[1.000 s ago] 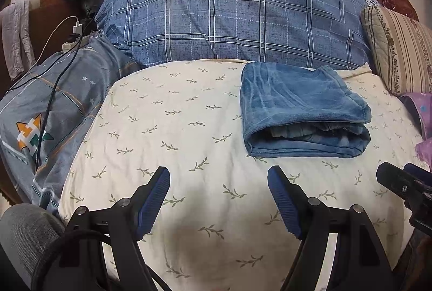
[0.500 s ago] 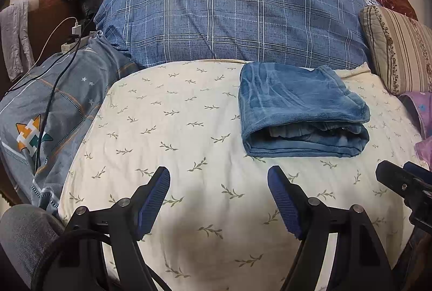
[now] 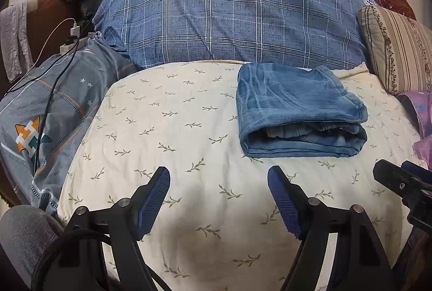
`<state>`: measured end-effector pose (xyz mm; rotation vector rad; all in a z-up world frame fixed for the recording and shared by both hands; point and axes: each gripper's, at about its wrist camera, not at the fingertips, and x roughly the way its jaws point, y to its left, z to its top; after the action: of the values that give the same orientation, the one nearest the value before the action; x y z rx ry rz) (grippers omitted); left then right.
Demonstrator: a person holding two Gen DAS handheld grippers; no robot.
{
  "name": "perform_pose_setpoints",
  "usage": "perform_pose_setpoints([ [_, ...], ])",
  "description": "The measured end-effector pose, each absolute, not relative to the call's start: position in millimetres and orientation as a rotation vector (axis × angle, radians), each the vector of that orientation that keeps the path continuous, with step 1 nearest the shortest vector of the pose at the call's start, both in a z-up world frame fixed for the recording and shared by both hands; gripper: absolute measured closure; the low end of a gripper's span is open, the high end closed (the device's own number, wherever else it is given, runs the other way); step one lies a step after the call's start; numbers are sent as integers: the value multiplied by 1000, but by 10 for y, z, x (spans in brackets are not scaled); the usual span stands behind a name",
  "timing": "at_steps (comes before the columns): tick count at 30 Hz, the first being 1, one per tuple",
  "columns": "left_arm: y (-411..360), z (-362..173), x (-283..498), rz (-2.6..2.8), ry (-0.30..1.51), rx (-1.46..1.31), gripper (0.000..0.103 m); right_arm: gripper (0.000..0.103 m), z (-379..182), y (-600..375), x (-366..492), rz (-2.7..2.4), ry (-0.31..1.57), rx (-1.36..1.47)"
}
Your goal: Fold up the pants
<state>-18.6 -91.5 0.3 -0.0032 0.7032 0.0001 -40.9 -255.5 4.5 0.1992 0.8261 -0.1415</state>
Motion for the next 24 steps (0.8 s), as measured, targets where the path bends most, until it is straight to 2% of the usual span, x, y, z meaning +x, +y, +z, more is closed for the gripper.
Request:
perform_pose_setpoints([
  [24,-926,-4,-189,-3,704,4,28,15,45,-2535,-414,-143,819,203],
])
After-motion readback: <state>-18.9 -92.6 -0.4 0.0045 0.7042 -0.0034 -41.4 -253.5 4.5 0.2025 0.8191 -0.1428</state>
